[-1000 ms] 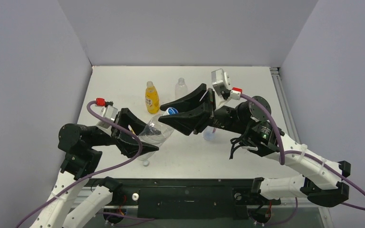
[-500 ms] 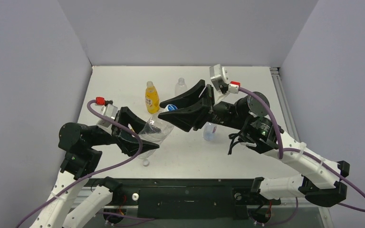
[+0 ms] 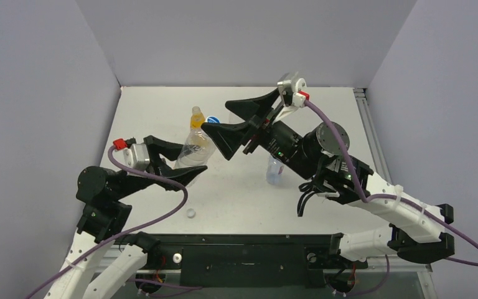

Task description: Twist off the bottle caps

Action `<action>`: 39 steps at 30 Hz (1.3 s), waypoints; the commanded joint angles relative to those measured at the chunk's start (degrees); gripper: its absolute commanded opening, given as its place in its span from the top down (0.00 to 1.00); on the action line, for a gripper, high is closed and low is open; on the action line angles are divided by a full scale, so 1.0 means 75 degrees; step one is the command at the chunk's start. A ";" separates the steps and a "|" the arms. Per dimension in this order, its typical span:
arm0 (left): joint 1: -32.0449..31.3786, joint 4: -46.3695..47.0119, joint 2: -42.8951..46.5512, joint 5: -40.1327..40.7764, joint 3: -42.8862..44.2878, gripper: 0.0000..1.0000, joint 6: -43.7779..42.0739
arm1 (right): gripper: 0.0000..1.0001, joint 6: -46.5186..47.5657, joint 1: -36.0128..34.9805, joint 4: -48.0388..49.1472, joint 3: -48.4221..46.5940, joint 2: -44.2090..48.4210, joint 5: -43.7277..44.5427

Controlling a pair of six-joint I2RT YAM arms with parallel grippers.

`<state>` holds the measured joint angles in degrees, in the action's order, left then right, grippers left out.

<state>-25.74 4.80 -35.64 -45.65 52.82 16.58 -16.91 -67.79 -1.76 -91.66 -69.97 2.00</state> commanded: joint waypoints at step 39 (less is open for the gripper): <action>-0.0037 0.0494 0.0954 0.4120 -0.1714 1.00 -0.4023 | 0.60 -0.1312 -0.0981 -0.1864 -0.3230 -0.2988 0.4849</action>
<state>-25.80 5.41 -28.58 -14.98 39.83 -13.19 -24.47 -75.72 -15.59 -116.22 -93.43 40.60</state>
